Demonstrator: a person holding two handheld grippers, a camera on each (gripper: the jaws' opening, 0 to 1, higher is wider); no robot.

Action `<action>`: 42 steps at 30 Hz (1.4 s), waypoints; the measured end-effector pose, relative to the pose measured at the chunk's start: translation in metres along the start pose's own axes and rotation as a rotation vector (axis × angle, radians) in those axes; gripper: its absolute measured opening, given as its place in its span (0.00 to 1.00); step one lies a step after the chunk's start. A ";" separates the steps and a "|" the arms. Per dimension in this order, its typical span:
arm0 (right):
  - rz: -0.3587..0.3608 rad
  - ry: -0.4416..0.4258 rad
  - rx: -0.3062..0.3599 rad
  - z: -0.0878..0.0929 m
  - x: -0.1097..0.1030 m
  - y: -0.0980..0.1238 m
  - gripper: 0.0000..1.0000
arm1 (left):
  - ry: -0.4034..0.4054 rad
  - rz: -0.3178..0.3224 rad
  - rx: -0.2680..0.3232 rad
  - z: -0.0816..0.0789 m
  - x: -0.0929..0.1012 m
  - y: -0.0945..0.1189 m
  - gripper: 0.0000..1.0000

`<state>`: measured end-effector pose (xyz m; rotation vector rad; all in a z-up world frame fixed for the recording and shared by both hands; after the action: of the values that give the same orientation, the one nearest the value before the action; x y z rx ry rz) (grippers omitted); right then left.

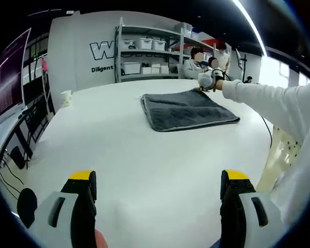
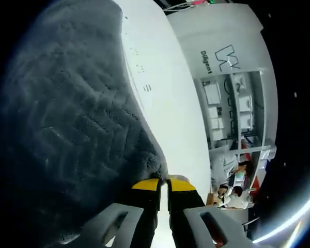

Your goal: Open the folded towel by lifting each exposed corner and separating the folded layers until the towel lies flat within the target outline without major curled edges

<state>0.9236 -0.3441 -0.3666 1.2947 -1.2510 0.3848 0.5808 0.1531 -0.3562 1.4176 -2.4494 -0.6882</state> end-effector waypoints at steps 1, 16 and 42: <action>-0.005 -0.003 -0.003 0.001 0.000 0.000 0.00 | -0.001 0.001 0.000 0.000 0.000 0.000 0.99; -0.078 -0.153 0.021 0.026 0.010 0.014 0.00 | -0.014 0.008 0.013 -0.003 0.005 0.003 0.99; -0.215 -0.560 0.431 0.077 -0.021 0.214 0.16 | -0.068 0.039 0.023 -0.002 0.037 0.009 0.99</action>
<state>0.7072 -0.3341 -0.2936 1.9797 -1.5176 0.1378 0.5564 0.1245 -0.3513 1.3719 -2.5375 -0.7132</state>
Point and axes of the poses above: the point that each gripper's makers call its tool centre point, and the gripper's own axes: y roughly backward along the fingers, x roughly to its right, z roughly out of its underside, the point moved 2 cm from there along y, roughly backward along the fingers, and after that the axes turned 5 degrees about -y, right-handed, at the moved point
